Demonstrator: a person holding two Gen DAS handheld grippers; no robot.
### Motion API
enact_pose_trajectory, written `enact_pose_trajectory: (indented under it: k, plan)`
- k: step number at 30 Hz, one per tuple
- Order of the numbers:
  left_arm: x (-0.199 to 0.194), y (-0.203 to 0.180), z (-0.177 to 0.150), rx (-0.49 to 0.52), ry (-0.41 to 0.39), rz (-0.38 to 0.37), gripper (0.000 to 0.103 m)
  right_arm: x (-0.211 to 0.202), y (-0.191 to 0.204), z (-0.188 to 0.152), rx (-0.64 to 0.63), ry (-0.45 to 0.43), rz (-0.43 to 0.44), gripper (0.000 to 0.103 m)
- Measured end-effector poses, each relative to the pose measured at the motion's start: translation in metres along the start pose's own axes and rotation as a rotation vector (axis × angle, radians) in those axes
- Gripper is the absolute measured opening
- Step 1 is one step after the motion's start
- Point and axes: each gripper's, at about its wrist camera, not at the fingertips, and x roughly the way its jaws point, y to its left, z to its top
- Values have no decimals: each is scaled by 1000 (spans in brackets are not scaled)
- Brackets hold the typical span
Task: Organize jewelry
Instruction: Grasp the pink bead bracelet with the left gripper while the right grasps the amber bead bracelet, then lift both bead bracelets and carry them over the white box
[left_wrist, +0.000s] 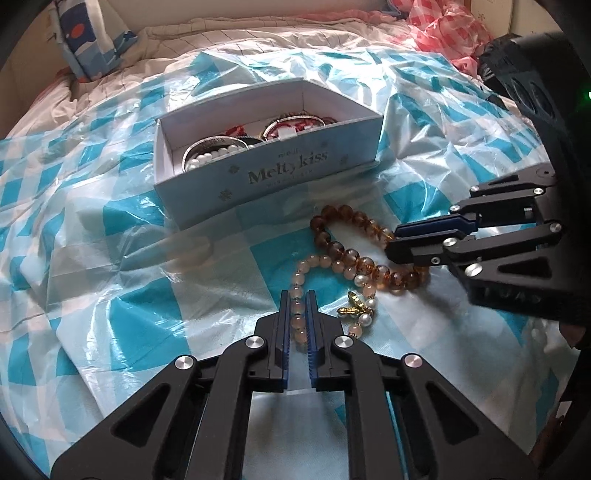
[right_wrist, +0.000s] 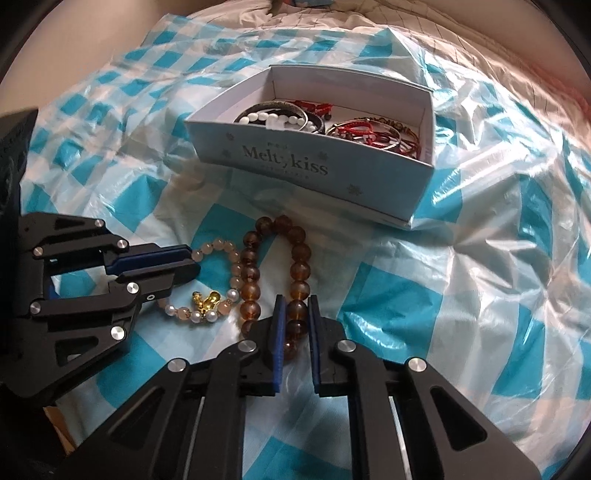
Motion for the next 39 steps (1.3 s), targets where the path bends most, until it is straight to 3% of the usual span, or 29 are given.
enact_pose_trajectory:
  k: [13,28,39]
  plan:
    - [-42,6,14,-27,-94,-72,7,-47,-28,2,210,-80,288,12]
    - [-80,12,21,-65,-185,-127,7,-88,-33,2,287,-179,435,12]
    - [-90,14,29,-85,-230,-146,7,-104,-35,9,294,-230,477,12]
